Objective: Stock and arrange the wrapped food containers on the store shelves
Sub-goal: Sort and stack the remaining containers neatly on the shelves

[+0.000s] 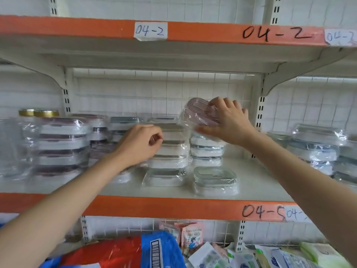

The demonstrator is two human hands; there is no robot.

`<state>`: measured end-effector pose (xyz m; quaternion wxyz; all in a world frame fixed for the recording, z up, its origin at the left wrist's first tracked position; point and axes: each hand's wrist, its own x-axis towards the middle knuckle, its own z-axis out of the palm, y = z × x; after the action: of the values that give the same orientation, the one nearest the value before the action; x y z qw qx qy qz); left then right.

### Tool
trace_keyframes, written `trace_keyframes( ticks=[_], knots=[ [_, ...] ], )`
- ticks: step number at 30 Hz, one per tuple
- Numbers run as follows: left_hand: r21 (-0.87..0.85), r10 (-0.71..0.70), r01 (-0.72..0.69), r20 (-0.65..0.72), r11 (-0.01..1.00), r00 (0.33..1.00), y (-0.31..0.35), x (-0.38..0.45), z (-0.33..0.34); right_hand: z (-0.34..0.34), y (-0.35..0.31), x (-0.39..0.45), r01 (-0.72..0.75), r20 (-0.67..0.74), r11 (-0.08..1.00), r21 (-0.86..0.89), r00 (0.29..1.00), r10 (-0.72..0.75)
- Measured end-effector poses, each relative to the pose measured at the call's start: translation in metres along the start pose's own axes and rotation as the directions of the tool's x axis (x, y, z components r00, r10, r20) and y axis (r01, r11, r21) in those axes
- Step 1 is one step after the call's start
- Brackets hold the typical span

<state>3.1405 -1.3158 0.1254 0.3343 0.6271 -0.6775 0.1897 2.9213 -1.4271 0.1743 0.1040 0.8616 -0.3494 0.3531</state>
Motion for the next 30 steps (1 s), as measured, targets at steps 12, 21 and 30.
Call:
trace_keyframes(
  ticks=[12, 21, 30],
  knots=[
    [0.139, -0.3, 0.305, -0.052, 0.942, 0.952, -0.102, -0.081, -0.09, 0.093, -0.186, 0.081, 0.419, 0.231, 0.889, -0.186, 0.898, -0.375],
    [0.12, -0.278, 0.278, -0.018, 0.953, 0.961, -0.107, -0.082, -0.086, 0.145, -0.219, 0.092, 0.425, 0.522, 0.898, -0.114, 0.794, -0.31],
    [0.089, -0.15, 0.148, 0.016, 0.985, 0.989, -0.075, -0.058, -0.053, 0.069, -0.15, 0.088, 0.441, 0.265, 0.896, -0.039, 0.87, -0.417]
  ],
)
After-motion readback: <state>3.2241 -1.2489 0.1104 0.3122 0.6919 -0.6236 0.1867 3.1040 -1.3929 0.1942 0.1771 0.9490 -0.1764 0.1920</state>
